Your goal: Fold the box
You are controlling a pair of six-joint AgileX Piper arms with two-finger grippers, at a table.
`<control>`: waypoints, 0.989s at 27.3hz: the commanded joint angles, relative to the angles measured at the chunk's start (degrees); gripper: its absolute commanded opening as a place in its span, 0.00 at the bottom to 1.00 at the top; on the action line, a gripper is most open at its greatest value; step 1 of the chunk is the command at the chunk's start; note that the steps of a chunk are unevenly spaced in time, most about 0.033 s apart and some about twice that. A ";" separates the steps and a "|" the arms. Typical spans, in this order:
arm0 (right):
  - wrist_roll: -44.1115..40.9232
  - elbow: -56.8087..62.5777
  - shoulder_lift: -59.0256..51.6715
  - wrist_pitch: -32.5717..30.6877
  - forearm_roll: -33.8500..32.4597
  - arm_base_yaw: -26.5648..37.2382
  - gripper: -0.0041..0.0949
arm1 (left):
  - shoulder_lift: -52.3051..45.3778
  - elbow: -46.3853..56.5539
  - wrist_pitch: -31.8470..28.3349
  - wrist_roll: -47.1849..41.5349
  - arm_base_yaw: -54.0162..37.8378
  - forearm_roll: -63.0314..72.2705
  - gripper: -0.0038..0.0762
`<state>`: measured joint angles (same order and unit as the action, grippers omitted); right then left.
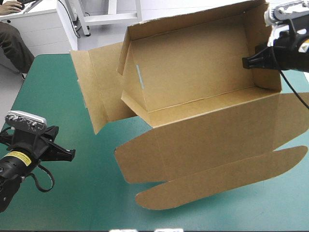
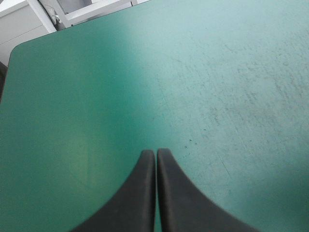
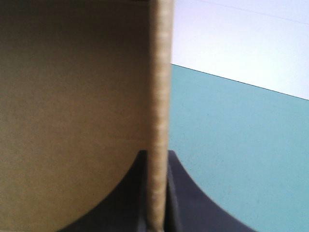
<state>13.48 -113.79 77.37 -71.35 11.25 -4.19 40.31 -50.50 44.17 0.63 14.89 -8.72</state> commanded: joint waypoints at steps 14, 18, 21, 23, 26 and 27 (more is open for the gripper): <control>0.90 27.03 -22.93 0.28 0.91 0.49 0.02 | -0.05 3.07 -8.99 -6.47 0.07 4.36 0.04; 0.90 27.03 -22.93 1.07 1.46 0.49 0.02 | -0.05 6.30 -11.81 -2.53 0.07 13.80 0.07; 0.90 27.03 -22.93 1.20 1.46 0.49 0.02 | 0.76 7.14 -12.61 4.38 0.07 23.16 0.07; 0.90 27.03 -22.93 1.20 1.46 0.49 0.02 | 1.81 7.14 -12.87 8.30 0.07 28.02 0.07; 0.90 27.03 -22.93 1.20 2.04 0.49 0.02 | 4.28 7.14 -13.08 13.94 0.07 36.95 0.07; 0.90 27.03 -22.93 1.20 2.44 0.49 0.02 | 5.21 7.14 -13.08 15.50 0.07 39.83 0.07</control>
<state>14.95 -85.53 55.07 -71.41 11.26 -4.16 43.66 -41.85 35.15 11.79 14.89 22.73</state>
